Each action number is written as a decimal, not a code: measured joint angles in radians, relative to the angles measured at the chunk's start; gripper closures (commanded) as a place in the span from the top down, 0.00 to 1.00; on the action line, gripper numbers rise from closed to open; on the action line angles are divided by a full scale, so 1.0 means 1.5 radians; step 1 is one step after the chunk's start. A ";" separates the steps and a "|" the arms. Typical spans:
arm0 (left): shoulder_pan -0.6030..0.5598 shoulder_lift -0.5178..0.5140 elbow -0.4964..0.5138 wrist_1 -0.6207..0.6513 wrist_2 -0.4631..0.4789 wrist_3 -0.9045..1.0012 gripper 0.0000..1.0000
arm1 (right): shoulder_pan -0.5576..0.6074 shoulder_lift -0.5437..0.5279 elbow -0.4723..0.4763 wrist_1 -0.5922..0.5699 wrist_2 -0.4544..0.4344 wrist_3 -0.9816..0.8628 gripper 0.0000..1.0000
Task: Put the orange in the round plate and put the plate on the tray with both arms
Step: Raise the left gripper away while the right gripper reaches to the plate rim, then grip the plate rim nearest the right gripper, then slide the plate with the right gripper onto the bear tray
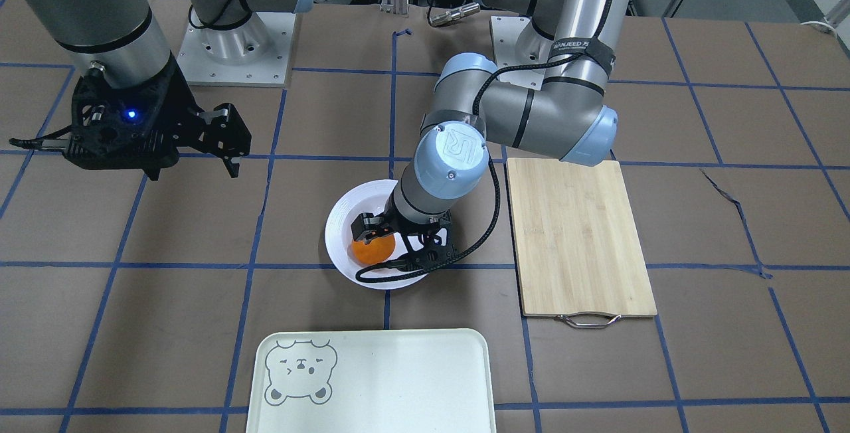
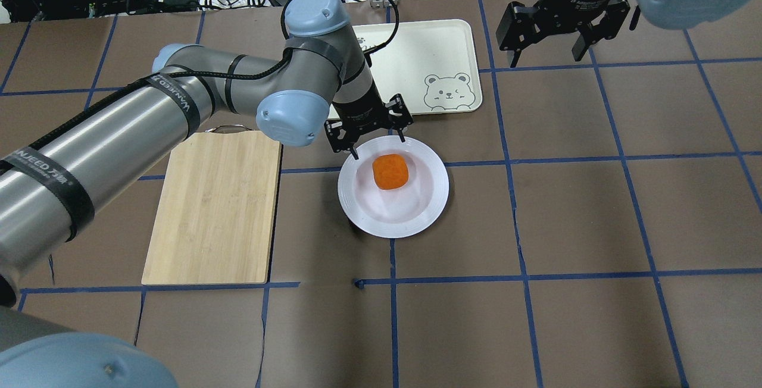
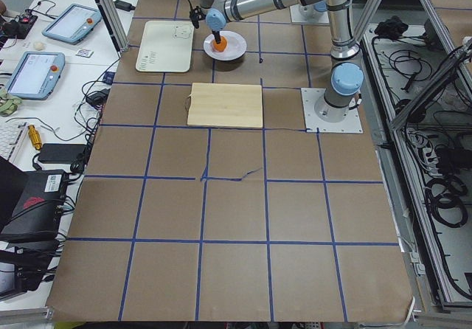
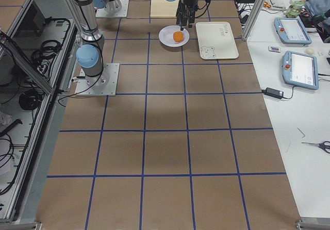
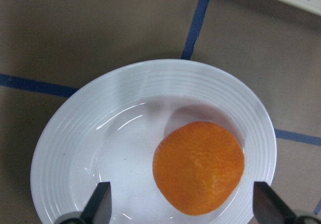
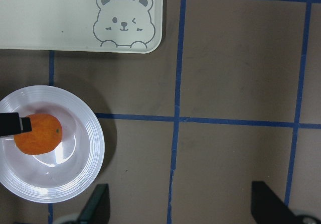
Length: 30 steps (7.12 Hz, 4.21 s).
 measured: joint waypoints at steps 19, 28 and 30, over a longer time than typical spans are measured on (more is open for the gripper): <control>0.214 0.250 0.063 -0.270 0.174 0.200 1.00 | 0.064 0.158 0.428 -0.613 0.250 0.175 0.92; 0.214 0.261 0.052 -0.264 0.174 0.200 1.00 | 0.087 0.162 0.417 -0.621 0.250 0.218 0.03; 0.214 0.261 0.052 -0.262 0.174 0.200 1.00 | 0.085 0.160 0.399 -0.617 0.276 0.271 0.01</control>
